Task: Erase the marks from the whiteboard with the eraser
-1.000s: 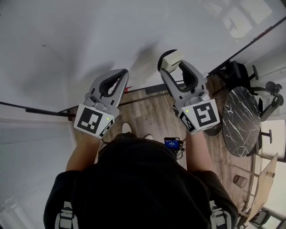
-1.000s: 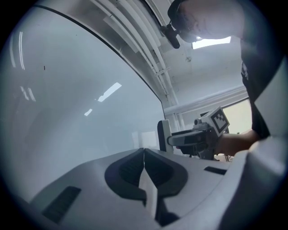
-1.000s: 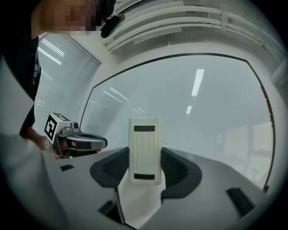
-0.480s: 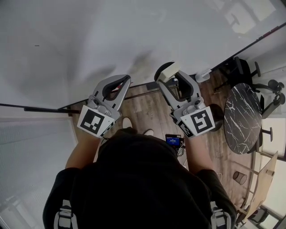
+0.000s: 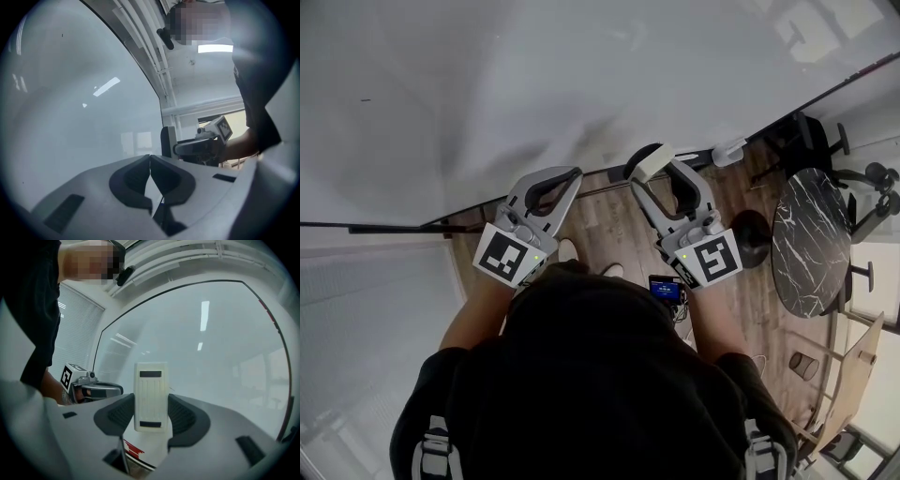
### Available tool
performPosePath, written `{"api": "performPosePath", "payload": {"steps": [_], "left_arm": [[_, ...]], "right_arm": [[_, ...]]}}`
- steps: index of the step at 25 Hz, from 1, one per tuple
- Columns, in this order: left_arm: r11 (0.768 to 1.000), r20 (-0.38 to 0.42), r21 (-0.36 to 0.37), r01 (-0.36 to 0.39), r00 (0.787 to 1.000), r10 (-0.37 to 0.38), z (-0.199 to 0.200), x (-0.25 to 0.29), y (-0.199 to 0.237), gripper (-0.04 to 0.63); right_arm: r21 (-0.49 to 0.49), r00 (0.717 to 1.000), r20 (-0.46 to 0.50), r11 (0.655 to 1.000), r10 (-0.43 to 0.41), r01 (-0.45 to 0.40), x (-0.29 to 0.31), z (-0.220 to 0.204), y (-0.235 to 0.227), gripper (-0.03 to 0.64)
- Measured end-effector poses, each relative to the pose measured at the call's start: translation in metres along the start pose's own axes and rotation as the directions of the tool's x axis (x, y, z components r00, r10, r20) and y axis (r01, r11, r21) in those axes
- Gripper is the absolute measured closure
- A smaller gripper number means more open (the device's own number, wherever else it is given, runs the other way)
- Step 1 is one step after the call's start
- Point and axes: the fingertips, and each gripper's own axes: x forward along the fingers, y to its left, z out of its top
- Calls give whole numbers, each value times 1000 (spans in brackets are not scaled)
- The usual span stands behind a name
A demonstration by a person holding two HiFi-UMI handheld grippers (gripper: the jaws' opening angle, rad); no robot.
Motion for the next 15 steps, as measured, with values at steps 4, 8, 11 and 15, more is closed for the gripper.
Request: {"api": "performPosePath", "payload": {"steps": [4,8,11,15], "left_arm": [[1000,0,-10,9,1000,-9,-8,3,-2,591],[1000,-6,-20,25,1000,-25,-14,7,-8,589],[999,-17,-23,33,999,-33,-17,9,-11,590],[999,-14,-20,36,999,-36,-17,10,-11,589]], "right_arm": [[7,1000,-16,1000,-6,7,0,-11,0,396],[19,1000,-23,1000,-6,6,1,-19,2,396],[28,999,-33,999,-27,28,0,-26,-1,396],[37,998,-29,998,-52,53,-1,-28,-5,396]]}}
